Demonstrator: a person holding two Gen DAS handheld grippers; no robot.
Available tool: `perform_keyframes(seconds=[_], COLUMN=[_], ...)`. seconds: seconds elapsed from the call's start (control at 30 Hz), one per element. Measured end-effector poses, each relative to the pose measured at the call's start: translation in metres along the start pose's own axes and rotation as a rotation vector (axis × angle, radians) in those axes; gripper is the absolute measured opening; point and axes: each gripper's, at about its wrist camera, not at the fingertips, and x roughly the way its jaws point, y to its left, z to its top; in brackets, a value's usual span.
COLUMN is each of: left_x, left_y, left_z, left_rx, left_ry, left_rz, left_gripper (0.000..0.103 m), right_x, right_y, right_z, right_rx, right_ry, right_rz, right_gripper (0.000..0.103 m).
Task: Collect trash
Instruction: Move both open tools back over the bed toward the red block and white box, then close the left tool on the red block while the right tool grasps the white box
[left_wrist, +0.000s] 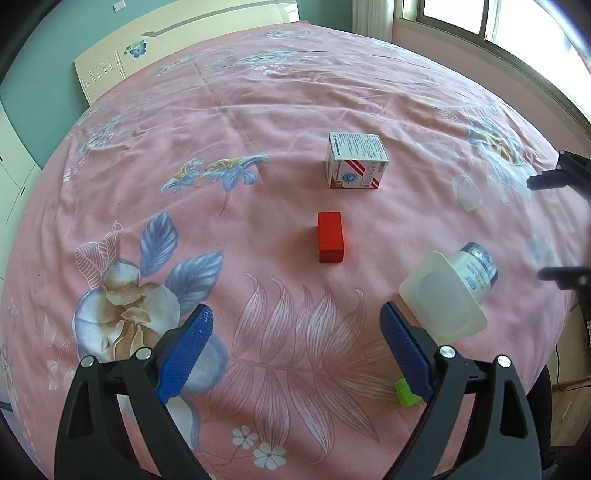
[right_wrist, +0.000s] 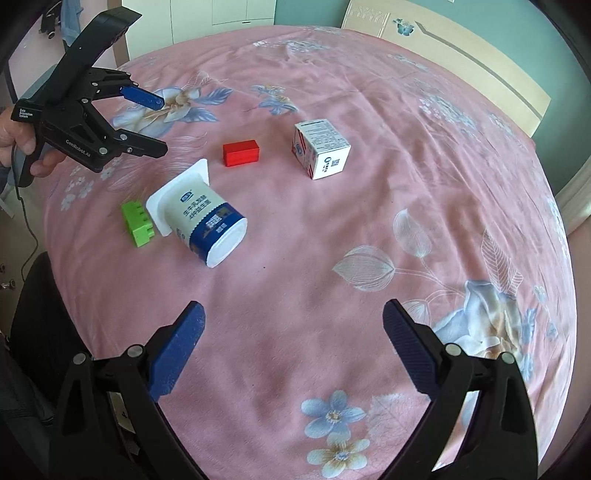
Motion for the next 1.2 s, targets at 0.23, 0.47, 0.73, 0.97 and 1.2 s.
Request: perform_keyframes(seconds=[0.23,0.47,0.73,0.97,1.2], left_x=[0.025,0.041,0.062,0.077,0.086], left_y=[0.006,0.009,0.005,0.005,0.010], left_z=[0.023,0.040,0.046,0.050,0.052], left_rx=[-0.033,-0.042,-0.020,-0.011,-0.020], left_ry=[0.025,0.060,0.080,0.093,0.101], left_rz=[-0.058,-0.116,-0.126,-0.141,-0.144], left_gripper=[0.093,0.093,0.093,0.093,0.093], right_x=[0.017,0.032,0.047,0.068,0.091], right_y=[-0.016,-0.031,-0.043,-0.045,-0.048], right_z=[0.019,0.033,0.058,0.079,0.101], right_rx=[-0.003,-0.001,-0.035,-0.062,-0.074], right_ry=[0.013,0.007,-0.059,-0.073,-0.073], right_rz=[0.003,0.015,0.027,0.044,0.081], right_gripper=[0.095,0.095,0.095,0.095,0.095])
